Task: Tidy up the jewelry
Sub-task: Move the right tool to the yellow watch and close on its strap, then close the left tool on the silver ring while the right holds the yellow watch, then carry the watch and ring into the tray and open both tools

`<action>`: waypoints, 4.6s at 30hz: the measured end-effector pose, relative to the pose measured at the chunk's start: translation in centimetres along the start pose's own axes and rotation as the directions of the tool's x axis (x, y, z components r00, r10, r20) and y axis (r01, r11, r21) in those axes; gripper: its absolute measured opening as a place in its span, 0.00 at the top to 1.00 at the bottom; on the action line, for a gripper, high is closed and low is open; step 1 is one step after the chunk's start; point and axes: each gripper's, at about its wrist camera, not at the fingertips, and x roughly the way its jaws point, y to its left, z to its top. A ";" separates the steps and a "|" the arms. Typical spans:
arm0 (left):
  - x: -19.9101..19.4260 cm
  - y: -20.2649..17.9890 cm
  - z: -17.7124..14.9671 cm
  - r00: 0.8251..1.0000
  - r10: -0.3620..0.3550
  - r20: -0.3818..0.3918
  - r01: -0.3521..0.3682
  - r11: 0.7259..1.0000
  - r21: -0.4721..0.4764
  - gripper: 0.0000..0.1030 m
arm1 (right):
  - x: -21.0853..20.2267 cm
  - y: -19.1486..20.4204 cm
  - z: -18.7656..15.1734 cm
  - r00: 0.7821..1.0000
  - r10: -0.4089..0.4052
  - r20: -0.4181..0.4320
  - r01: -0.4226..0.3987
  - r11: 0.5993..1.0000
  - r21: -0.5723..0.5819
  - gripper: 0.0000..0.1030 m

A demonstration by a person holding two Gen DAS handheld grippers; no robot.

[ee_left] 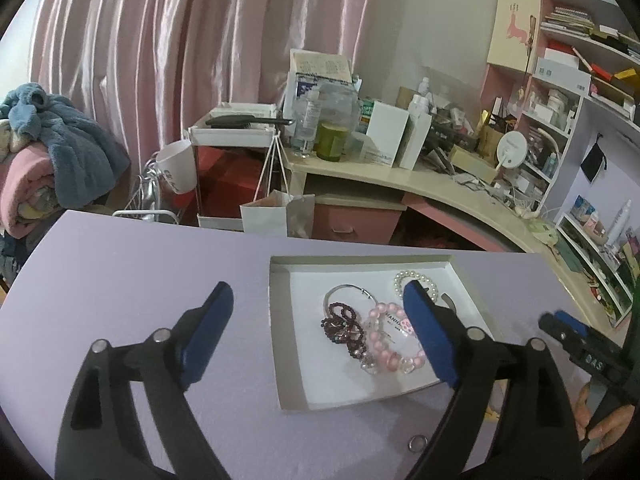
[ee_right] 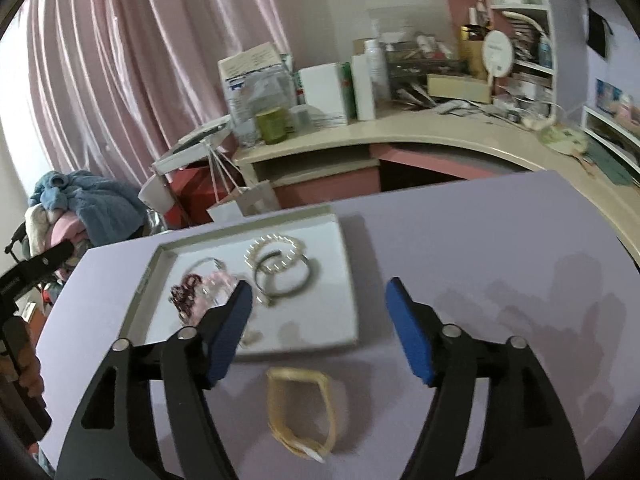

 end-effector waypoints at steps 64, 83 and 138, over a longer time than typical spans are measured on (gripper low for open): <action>-0.1 -5.2 -12.9 0.972 -0.085 -0.221 0.094 0.995 0.029 0.07 | -7.2 -4.1 -8.2 0.981 -0.171 -0.095 0.182 0.975 0.129 0.62; 5.0 -11.1 -15.0 0.952 -0.002 -0.307 0.074 0.972 0.223 0.44 | -1.4 -3.3 -5.0 0.989 -0.057 -0.138 0.079 0.984 0.157 0.62; 7.9 -7.7 0.5 0.992 -0.033 -0.119 0.042 0.997 0.067 0.79 | 6.5 1.3 1.6 0.988 0.108 -0.107 -0.112 0.993 -0.039 0.26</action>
